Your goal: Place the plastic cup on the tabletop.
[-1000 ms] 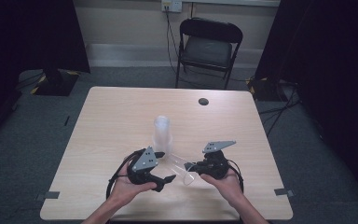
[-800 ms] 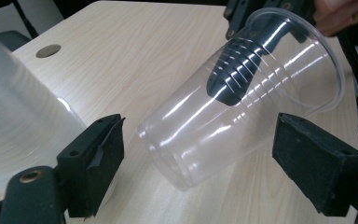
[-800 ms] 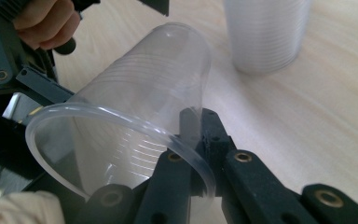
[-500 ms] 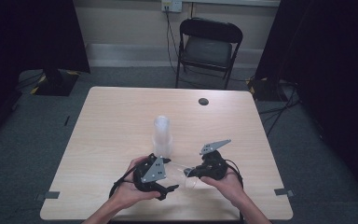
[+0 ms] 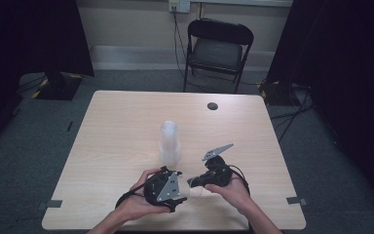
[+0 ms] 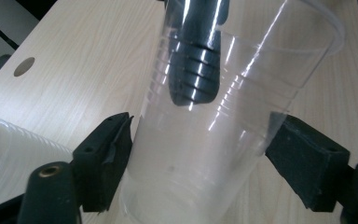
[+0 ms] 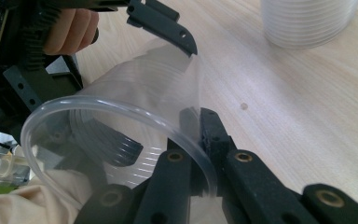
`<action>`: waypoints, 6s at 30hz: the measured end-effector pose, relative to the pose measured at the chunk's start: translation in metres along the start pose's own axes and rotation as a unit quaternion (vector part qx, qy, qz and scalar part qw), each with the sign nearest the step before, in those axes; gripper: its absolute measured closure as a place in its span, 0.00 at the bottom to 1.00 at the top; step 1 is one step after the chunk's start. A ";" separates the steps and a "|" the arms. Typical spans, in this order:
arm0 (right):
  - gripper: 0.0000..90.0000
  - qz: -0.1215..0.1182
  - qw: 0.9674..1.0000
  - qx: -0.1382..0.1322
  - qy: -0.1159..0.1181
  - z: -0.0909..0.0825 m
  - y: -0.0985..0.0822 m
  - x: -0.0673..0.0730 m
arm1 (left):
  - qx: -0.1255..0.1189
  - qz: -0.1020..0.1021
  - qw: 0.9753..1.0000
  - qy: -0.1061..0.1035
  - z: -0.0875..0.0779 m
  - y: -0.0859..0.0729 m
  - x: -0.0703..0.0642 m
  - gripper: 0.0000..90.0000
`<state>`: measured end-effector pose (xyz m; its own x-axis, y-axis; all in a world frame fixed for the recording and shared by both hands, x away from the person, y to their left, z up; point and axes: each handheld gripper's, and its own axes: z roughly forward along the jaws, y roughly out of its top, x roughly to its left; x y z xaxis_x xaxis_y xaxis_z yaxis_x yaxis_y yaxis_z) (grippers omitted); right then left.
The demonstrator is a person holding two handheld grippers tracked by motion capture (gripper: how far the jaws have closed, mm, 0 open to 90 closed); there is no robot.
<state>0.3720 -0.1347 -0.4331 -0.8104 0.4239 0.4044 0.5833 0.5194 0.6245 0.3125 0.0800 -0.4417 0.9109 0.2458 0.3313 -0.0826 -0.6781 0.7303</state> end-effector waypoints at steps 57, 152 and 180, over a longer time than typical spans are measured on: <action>0.83 0.051 0.998 -0.024 -0.009 0.004 0.004 -0.001 | -0.061 -0.042 0.997 0.017 0.002 0.006 -0.001 0.34; 0.48 0.014 0.968 -0.205 -0.142 -0.056 -0.023 -0.006 | -0.161 -0.309 0.913 0.212 -0.068 -0.052 0.107 0.35; 0.42 0.055 0.962 -0.207 -0.167 -0.072 -0.066 -0.022 | -0.133 -0.388 0.874 0.260 -0.029 -0.120 0.141 0.34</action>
<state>0.3472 -0.2313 -0.4354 -0.6420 0.7097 0.2901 0.5372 0.1464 0.8307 0.4393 0.2161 -0.4657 0.4322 0.8893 -0.1494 0.3249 0.0010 0.9457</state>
